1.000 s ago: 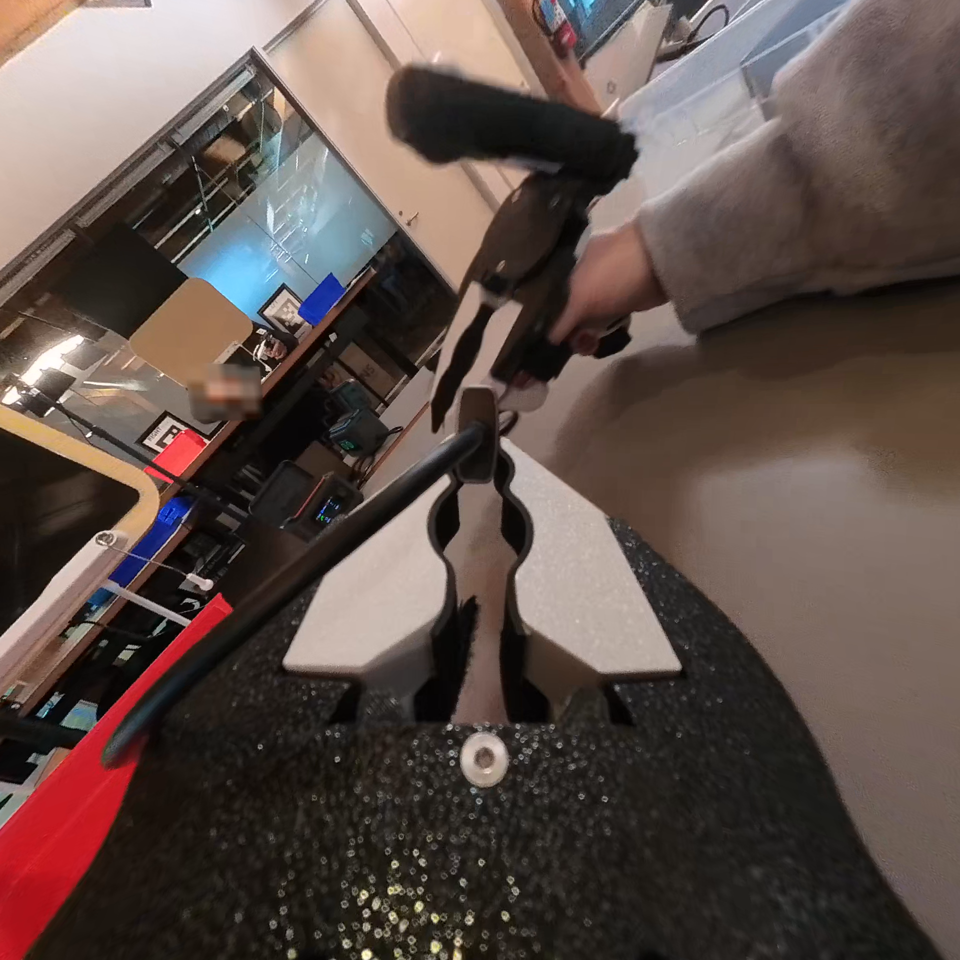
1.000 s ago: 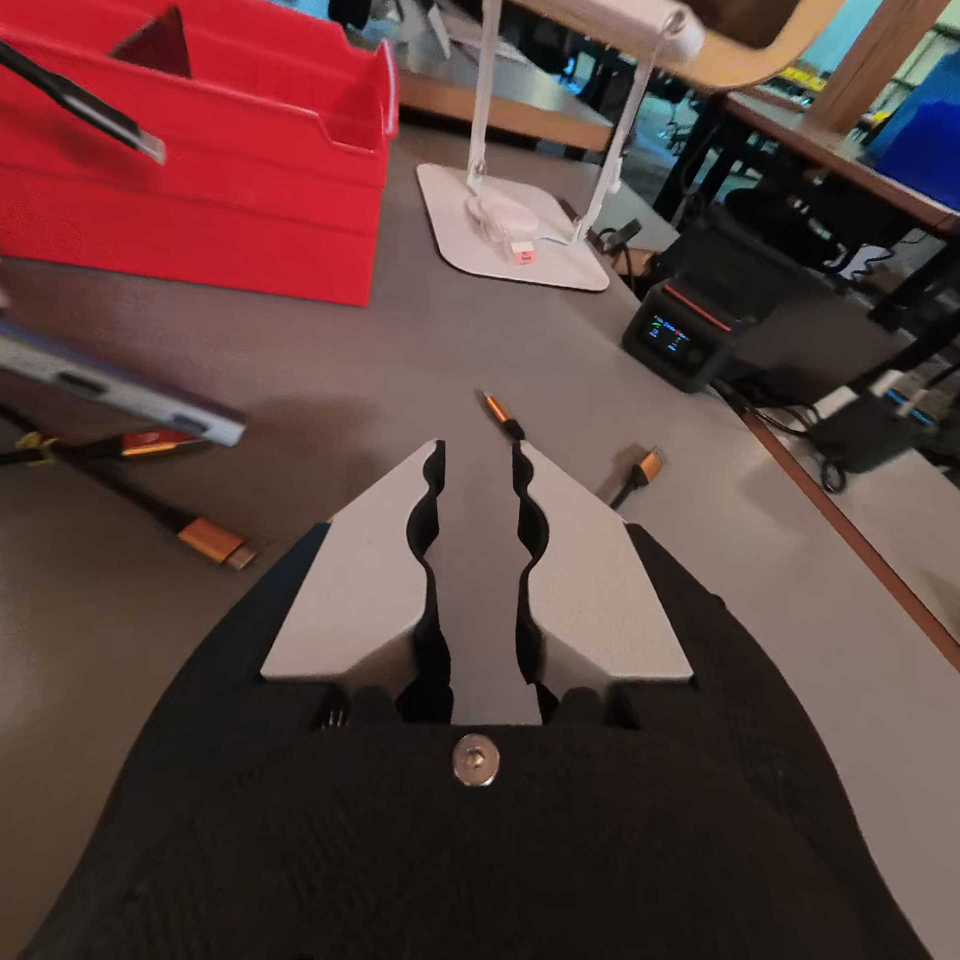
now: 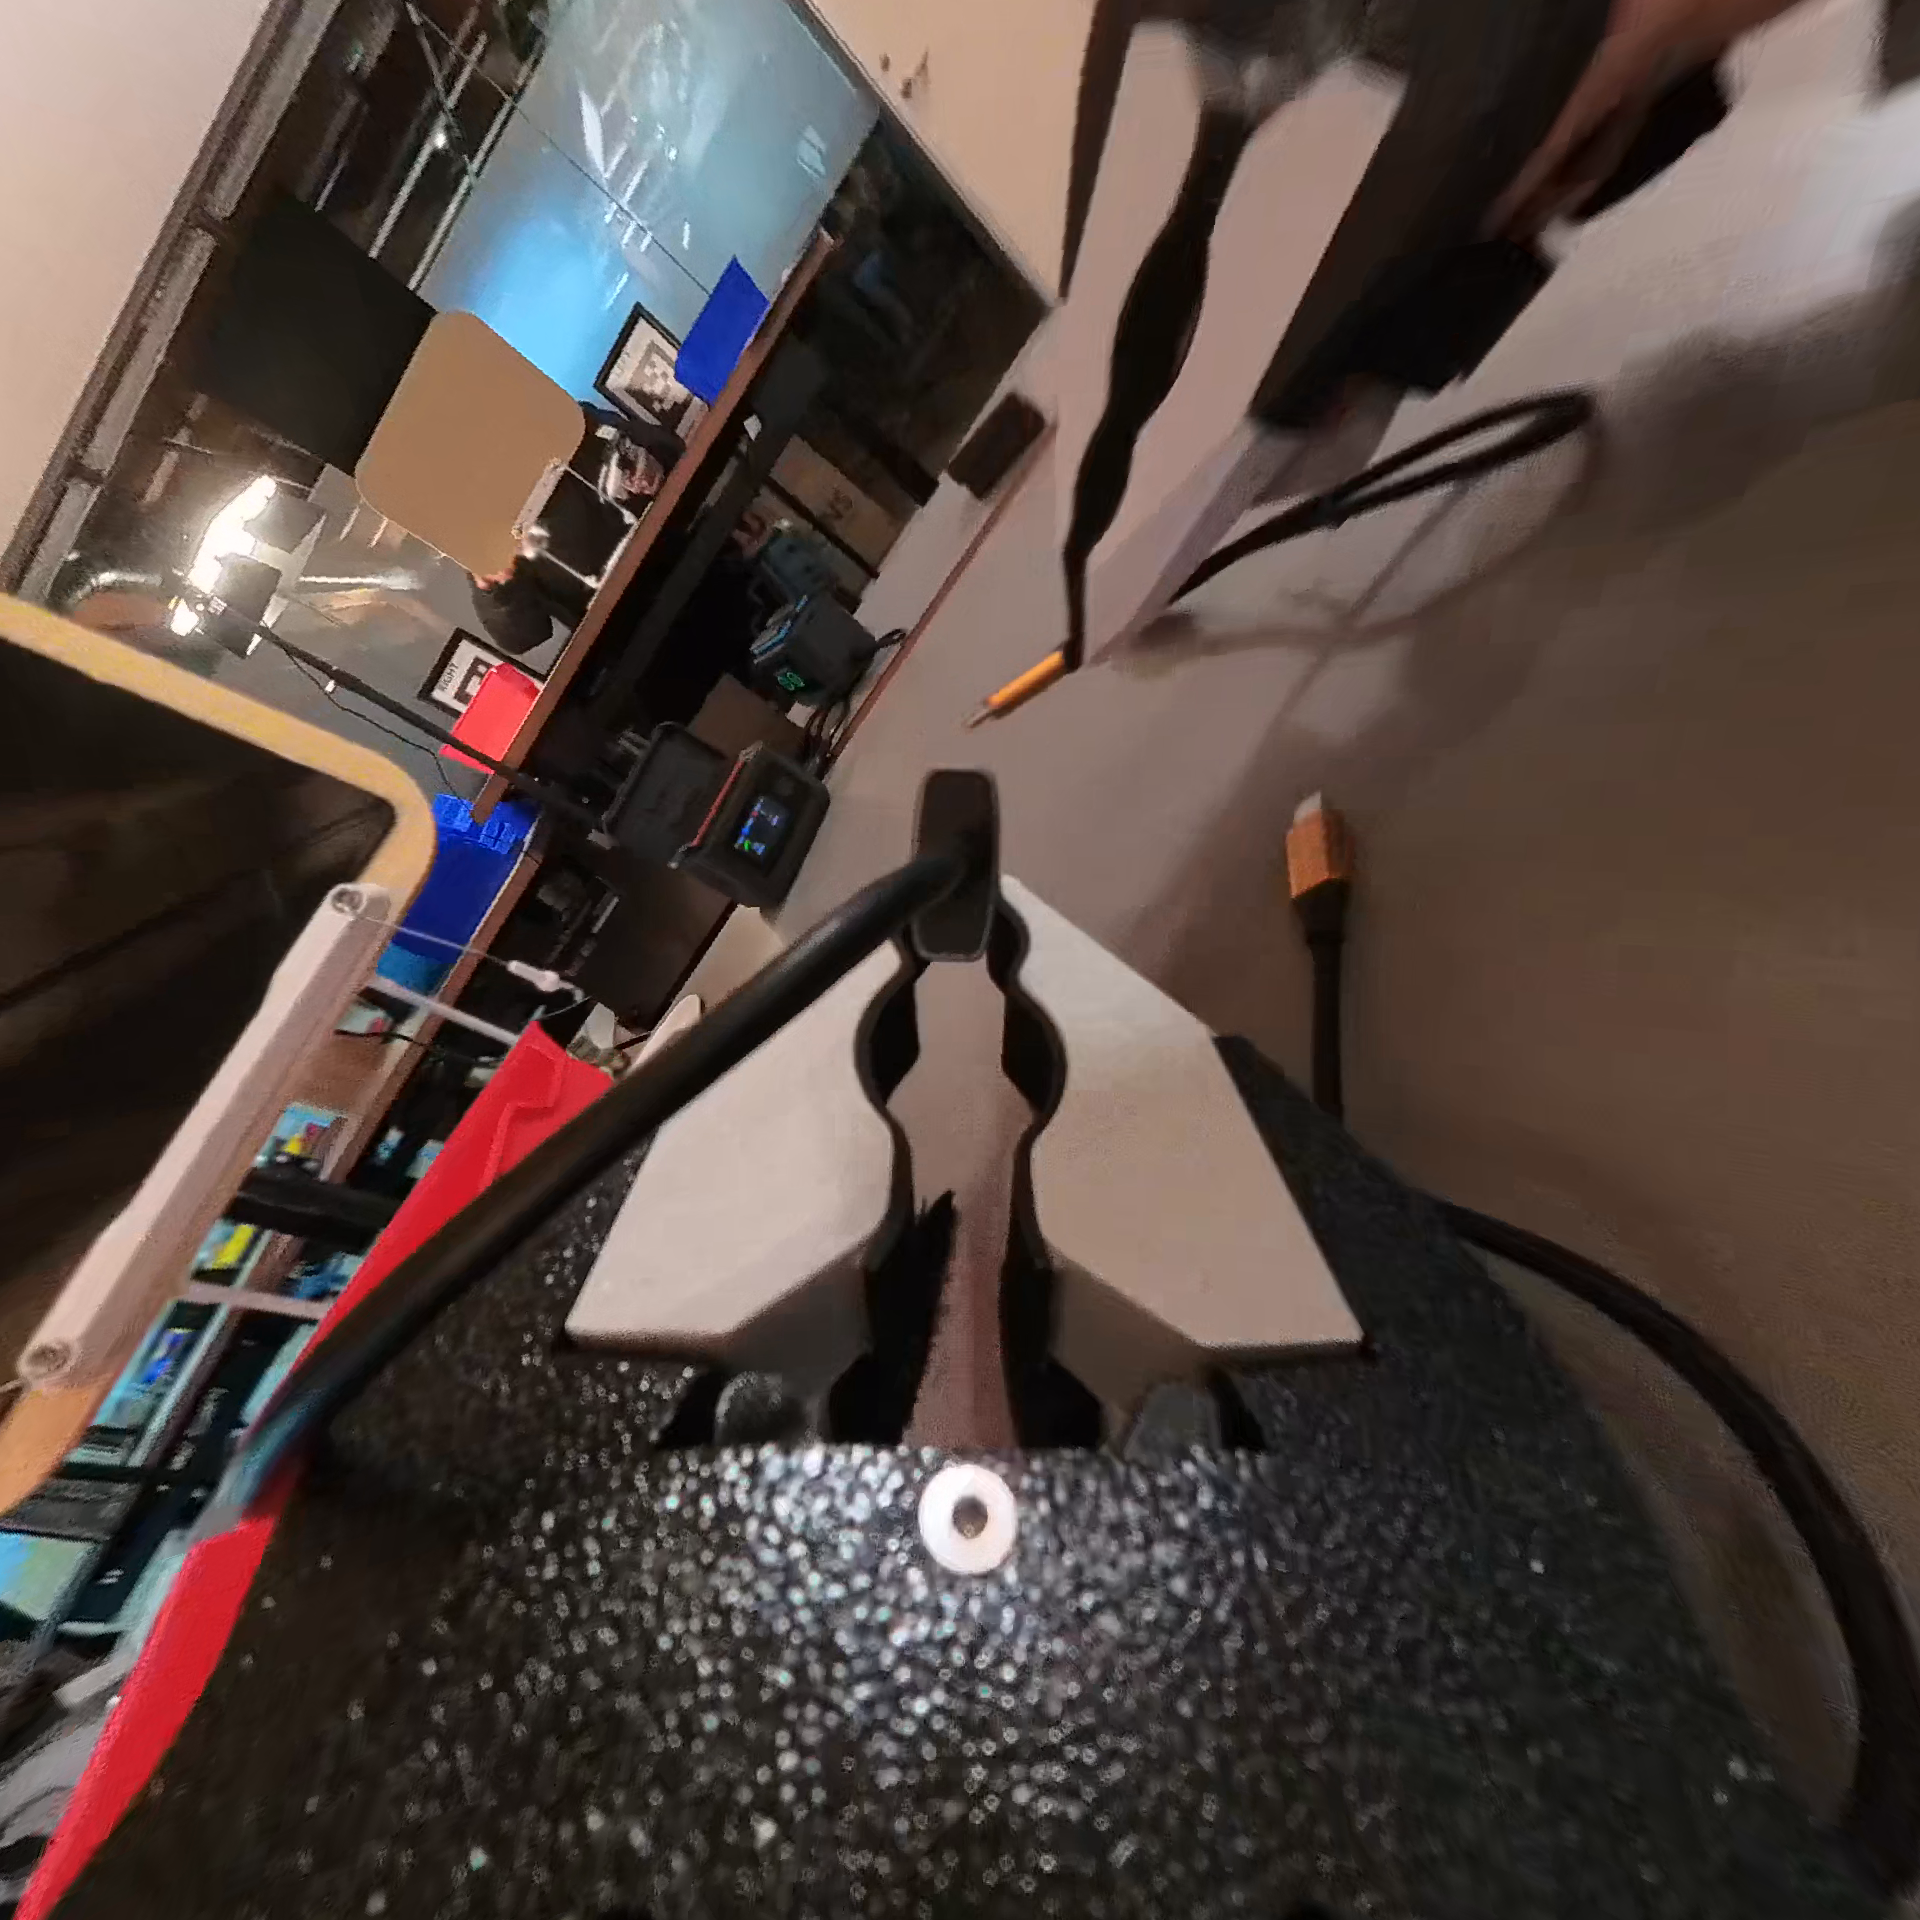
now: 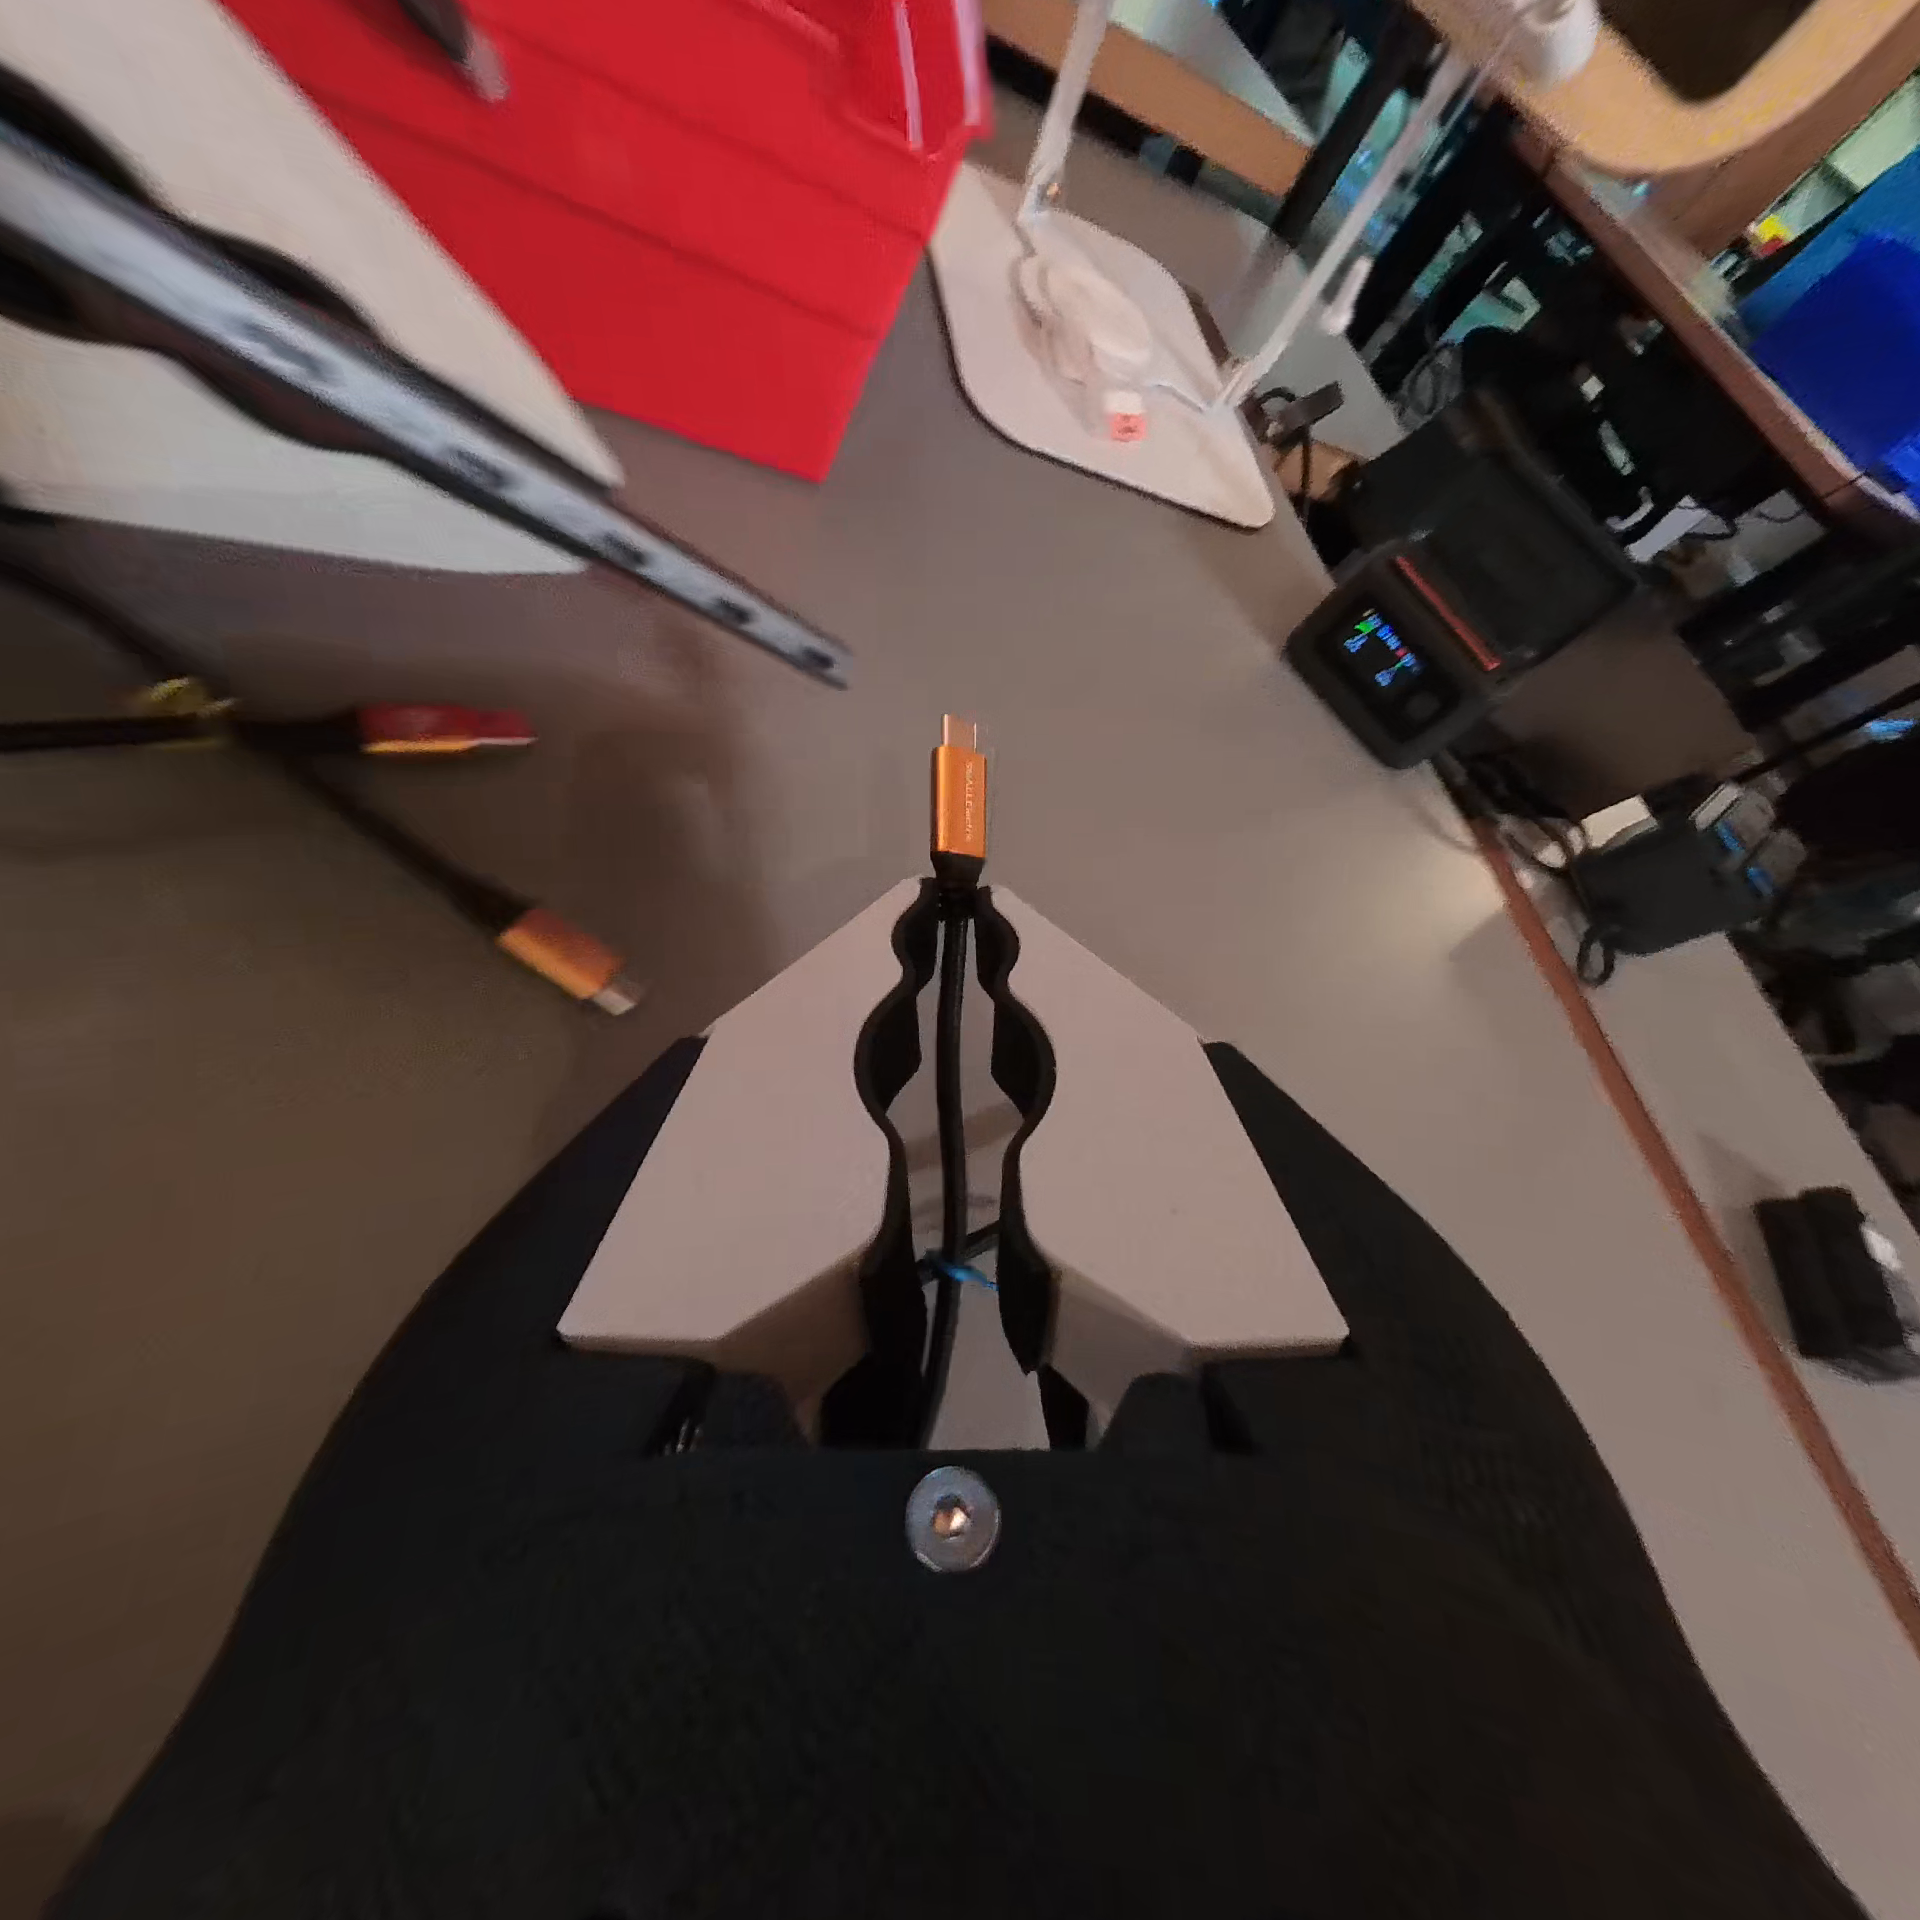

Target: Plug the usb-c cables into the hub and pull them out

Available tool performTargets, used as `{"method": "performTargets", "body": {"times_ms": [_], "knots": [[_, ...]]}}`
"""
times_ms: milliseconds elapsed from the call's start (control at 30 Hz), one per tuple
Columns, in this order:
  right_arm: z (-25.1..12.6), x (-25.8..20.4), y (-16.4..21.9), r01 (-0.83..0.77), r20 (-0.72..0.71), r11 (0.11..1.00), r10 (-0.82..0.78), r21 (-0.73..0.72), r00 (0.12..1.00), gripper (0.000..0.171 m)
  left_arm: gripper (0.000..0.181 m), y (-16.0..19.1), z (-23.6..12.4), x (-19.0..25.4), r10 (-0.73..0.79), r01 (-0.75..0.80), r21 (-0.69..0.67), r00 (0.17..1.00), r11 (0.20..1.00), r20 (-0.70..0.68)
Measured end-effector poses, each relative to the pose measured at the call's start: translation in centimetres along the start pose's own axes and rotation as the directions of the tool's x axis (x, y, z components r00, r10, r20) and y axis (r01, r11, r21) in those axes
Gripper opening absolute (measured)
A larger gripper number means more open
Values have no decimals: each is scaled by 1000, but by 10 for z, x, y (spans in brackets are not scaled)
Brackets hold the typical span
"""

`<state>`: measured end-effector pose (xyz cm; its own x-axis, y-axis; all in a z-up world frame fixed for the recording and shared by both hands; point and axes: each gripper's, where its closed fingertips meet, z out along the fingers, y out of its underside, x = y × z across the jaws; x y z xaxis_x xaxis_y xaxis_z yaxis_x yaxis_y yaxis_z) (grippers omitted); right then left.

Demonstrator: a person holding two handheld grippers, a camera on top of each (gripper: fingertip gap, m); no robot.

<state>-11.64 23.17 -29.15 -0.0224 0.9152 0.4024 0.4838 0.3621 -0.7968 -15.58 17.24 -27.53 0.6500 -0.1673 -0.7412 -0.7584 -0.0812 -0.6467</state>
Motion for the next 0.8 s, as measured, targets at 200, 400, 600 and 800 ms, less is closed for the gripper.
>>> {"method": "performTargets", "body": {"times_ms": [200, 400, 600, 800], "knots": [[-35, -53, 2, -12, 100, 999, 16, -47, 995, 5, 7, -8, 2, 31, 152, -148, 49, 981, 988, -116], [-46, -74, 0, -36, 229, 996, 54, -82, 972, 5, 8, -11, 3, 51, 230, -216, 93, 954, 972, -194], [-51, -80, -1, -28, 270, 995, 52, -93, 962, 5, 9, -15, -1, 61, 249, -216, 153, 936, 964, -248], [-51, -78, 8, 106, 221, 982, -70, -155, 973, 5, 9, -16, -2, 60, 213, -170, 172, 938, 970, -274]]}}
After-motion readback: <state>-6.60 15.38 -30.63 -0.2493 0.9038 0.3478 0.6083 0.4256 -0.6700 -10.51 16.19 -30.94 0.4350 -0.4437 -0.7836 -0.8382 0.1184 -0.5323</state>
